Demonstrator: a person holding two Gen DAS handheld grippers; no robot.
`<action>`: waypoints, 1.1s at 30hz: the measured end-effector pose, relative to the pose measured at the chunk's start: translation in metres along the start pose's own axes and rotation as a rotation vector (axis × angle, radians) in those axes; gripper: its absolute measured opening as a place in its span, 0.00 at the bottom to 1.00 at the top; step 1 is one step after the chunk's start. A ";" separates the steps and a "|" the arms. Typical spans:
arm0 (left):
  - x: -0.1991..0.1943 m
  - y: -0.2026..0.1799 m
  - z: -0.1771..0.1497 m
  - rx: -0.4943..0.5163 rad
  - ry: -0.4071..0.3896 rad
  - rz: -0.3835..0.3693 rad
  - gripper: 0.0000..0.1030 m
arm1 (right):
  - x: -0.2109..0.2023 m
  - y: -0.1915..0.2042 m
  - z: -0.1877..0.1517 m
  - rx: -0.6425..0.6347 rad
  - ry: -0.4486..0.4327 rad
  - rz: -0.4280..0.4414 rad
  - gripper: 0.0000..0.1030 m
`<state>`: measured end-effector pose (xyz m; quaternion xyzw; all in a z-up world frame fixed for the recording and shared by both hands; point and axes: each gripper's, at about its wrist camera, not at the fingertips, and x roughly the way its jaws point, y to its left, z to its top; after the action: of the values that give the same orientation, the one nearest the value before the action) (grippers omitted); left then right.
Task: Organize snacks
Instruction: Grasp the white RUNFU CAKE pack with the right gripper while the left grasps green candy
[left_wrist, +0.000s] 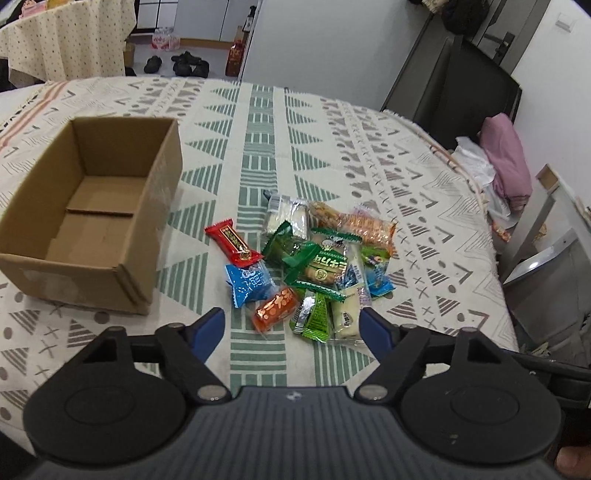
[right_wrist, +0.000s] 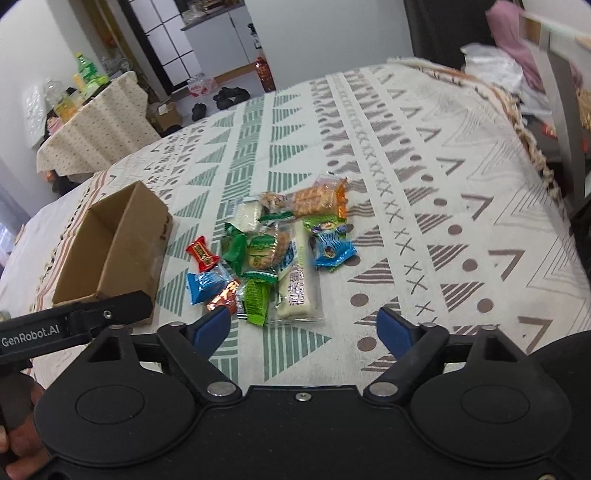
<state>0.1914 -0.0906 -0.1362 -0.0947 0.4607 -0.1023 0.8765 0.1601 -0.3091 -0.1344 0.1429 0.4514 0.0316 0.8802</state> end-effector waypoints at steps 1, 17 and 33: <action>0.006 0.000 0.001 -0.005 0.006 -0.002 0.71 | 0.005 -0.002 0.001 0.014 0.011 0.006 0.74; 0.095 -0.010 0.005 -0.078 0.163 -0.022 0.52 | 0.064 -0.027 0.012 0.127 0.087 0.082 0.51; 0.100 -0.009 0.006 -0.097 0.172 0.012 0.24 | 0.097 -0.032 0.017 0.131 0.130 0.120 0.49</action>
<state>0.2511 -0.1251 -0.2089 -0.1253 0.5393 -0.0823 0.8287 0.2289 -0.3254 -0.2096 0.2246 0.4995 0.0640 0.8342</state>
